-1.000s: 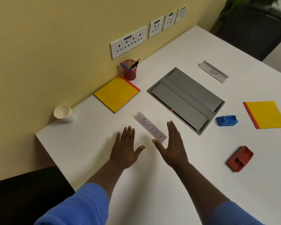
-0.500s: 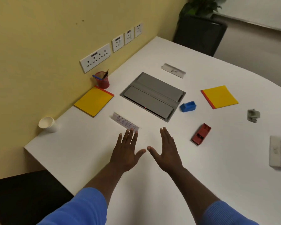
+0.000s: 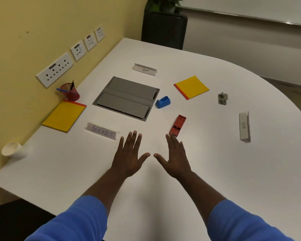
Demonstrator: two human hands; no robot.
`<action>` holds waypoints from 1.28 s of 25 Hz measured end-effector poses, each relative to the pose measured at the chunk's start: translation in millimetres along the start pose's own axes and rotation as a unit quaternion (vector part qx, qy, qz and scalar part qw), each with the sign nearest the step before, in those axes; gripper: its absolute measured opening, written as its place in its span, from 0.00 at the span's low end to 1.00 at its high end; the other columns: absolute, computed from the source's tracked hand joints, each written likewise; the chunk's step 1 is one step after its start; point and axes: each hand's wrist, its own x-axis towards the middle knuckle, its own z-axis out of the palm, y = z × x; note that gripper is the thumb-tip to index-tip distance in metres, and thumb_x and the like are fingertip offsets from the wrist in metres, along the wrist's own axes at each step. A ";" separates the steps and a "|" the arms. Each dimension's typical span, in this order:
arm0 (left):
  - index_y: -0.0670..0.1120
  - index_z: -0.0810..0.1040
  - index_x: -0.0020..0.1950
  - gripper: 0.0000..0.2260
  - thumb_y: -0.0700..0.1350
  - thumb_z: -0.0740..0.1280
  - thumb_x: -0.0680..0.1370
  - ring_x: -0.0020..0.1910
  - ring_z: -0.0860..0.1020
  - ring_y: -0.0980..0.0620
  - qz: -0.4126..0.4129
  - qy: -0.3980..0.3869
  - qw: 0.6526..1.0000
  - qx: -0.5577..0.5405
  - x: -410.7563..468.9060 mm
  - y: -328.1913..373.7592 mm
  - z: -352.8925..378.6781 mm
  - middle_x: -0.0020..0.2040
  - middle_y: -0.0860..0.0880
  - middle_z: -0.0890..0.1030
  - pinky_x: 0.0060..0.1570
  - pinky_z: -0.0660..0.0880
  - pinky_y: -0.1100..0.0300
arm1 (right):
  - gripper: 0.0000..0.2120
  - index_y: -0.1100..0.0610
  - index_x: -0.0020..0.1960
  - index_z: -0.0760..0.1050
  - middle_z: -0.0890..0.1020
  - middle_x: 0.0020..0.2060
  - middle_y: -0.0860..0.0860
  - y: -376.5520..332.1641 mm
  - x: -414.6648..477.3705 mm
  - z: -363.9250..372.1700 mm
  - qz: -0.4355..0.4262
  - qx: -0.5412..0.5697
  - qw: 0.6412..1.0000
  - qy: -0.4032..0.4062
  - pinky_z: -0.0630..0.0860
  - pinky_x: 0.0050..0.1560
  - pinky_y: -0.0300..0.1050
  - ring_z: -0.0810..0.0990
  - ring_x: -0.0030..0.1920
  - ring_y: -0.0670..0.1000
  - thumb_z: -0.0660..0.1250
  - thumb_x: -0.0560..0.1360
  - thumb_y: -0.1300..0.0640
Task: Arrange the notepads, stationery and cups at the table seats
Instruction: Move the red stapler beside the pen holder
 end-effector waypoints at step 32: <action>0.47 0.40 0.83 0.40 0.71 0.39 0.79 0.83 0.43 0.50 0.049 -0.162 0.985 -0.044 164.6 56.1 114.5 0.84 0.47 0.42 0.80 0.41 0.45 | 0.46 0.53 0.83 0.47 0.49 0.83 0.49 159.9 66.2 32.1 0.158 0.006 0.987 -0.020 0.41 0.81 0.53 0.45 0.82 0.49 0.60 0.77 0.29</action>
